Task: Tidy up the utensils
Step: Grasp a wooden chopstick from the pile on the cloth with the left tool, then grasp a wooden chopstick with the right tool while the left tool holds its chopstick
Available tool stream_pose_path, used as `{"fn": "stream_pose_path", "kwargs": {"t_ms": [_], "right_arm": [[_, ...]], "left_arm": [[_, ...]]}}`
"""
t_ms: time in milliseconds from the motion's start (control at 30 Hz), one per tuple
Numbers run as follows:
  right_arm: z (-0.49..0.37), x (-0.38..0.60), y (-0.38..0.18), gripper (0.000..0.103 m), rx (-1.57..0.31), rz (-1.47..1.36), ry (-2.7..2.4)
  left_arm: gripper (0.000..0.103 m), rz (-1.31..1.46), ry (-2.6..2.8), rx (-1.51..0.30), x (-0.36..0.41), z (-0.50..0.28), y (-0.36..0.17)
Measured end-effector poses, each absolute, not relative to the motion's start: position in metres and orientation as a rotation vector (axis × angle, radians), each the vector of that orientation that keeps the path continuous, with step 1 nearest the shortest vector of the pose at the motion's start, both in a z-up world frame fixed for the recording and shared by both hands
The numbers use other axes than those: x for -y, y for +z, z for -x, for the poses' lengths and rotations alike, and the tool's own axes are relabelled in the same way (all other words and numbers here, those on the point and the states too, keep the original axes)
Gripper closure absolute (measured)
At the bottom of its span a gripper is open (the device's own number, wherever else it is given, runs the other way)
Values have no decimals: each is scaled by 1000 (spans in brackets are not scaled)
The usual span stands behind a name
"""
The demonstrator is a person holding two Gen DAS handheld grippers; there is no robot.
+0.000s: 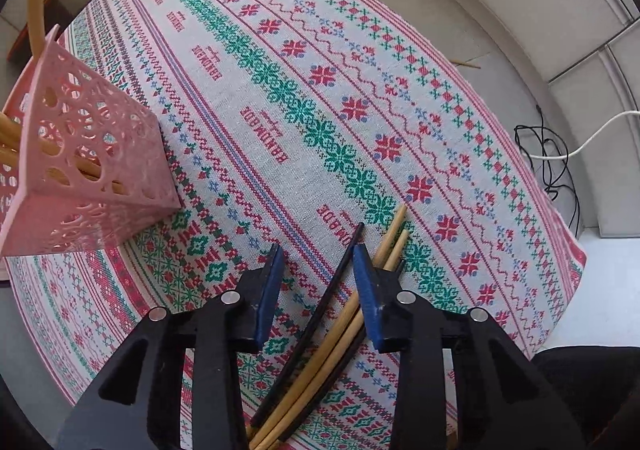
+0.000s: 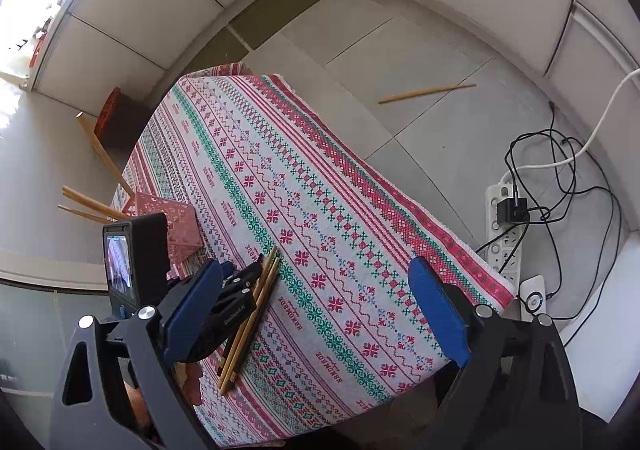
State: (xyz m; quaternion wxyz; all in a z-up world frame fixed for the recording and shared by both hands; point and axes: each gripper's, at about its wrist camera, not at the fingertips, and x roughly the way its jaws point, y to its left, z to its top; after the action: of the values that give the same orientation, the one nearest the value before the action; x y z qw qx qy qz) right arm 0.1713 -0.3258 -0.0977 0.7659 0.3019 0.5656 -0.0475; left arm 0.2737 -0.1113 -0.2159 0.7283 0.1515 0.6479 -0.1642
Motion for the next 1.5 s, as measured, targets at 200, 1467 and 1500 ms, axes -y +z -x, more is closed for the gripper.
{"fn": "stream_pose_path", "kwargs": {"t_ms": [200, 1467, 1500], "right_arm": [[-173, 320, -104, 12, -1253, -630, -102], [-243, 228, -192, 64, -1402, -680, 59], [-245, 227, -193, 64, -1404, -665, 51]], "left_arm": [[72, -385, -389, -1385, 125, -267, -226], [98, -184, -379, -1090, 21, -192, -111], [98, -179, -373, -1088, 18, -193, -109]]}}
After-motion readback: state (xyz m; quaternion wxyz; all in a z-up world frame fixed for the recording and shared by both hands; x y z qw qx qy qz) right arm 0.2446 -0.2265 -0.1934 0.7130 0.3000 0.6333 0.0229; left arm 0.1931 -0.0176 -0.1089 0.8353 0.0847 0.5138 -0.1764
